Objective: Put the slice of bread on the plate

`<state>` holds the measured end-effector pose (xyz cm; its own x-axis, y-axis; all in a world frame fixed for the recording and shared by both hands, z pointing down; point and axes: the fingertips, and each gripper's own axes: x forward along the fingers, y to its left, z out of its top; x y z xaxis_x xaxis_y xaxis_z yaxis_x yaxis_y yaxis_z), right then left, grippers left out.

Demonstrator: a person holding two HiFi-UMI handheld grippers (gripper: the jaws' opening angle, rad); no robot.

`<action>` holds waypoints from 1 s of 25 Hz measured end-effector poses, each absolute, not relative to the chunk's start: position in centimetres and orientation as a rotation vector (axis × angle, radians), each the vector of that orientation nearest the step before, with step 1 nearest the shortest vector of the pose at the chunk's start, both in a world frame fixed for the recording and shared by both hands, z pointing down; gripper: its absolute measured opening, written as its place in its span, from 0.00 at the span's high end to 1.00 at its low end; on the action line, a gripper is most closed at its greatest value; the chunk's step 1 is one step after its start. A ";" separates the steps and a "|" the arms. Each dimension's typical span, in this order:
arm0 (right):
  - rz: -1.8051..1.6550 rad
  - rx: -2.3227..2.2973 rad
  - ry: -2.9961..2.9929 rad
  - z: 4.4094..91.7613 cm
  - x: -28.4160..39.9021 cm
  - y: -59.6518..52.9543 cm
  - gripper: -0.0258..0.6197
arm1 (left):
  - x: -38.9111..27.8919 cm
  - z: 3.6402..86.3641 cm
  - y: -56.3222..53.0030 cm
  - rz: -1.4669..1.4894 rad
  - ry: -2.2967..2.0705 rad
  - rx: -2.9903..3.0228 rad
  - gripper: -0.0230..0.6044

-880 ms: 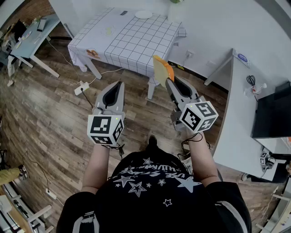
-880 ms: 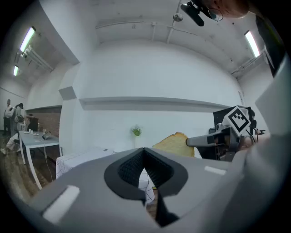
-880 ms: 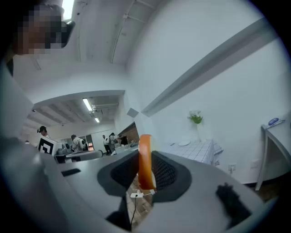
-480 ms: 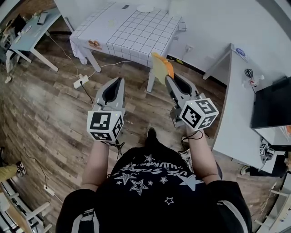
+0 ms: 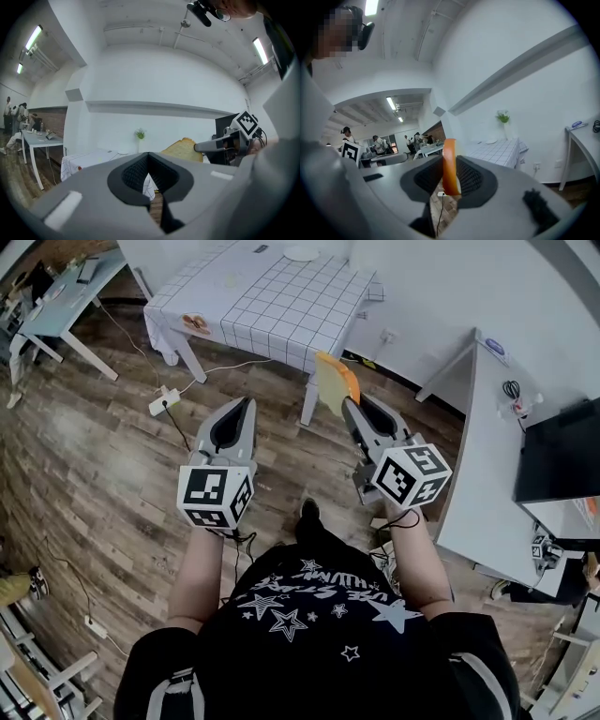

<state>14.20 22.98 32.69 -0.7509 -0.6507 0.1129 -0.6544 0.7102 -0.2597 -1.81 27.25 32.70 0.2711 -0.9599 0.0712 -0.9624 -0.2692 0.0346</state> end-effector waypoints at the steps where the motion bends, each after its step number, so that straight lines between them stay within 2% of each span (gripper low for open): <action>1: 0.455 1.098 -2.893 32.8 14.1 22.7 0.82 | -1.9 32.8 27.0 0.055 -1.854 2.442 0.95; 19: 0.531 1.008 -3.002 31.8 16.1 10.9 0.82 | 0.0 31.3 17.5 0.062 -1.927 2.405 0.95; 25: 0.581 0.987 -2.989 32.6 15.6 8.5 0.82 | -2.5 31.9 16.8 0.096 -1.969 2.350 0.95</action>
